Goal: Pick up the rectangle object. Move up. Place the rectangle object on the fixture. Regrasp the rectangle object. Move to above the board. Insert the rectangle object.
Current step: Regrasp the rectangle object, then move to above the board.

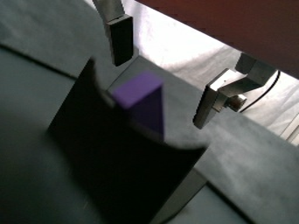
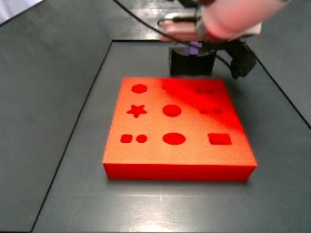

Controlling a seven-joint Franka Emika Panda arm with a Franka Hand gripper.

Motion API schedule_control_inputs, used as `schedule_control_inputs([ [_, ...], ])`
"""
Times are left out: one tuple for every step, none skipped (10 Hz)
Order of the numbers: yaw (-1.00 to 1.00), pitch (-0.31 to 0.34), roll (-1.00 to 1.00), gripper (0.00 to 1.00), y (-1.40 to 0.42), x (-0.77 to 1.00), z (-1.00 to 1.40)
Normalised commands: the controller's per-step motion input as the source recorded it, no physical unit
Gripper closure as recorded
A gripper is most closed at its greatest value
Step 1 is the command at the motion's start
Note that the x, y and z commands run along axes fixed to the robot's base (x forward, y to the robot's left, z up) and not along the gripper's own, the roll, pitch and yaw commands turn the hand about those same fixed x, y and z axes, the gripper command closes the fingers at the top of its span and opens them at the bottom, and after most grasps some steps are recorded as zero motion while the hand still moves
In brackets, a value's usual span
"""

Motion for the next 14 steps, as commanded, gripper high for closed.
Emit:
schedule_control_inputs([
  [-0.03, -0.053, 0.07, 0.00, 0.01, 0.07, -0.52],
  [-0.03, -0.041, 0.06, 0.00, 0.01, 0.07, -0.37],
  [-0.03, -0.026, 0.06, 0.00, 0.01, 0.07, -0.27],
  [-0.03, -0.003, 0.05, 0.00, 0.00, 0.01, -0.18],
  [-0.02, -0.005, 0.05, 0.00, 0.00, 0.01, -0.17],
  [-0.02, -0.005, 0.05, 0.00, 0.00, 0.01, -0.17],
  [-0.01, -0.005, 0.05, 0.00, 0.00, 0.01, -0.17],
  [-0.01, -0.005, 0.05, 0.00, 0.00, 0.01, -0.17],
  [0.00, 0.000, 0.00, 1.00, 0.00, 0.00, 0.00],
  [0.00, 0.173, 0.14, 1.00, 0.00, -0.09, 1.00],
  [0.00, 0.170, 0.13, 1.00, 0.00, -0.09, 1.00],
  [0.03, 0.149, 0.08, 1.00, 0.00, -0.09, 1.00],
  [0.08, 0.120, 0.01, 1.00, 0.00, -0.08, 1.00],
  [0.10, 0.097, -0.03, 1.00, 0.00, -0.08, 1.00],
])
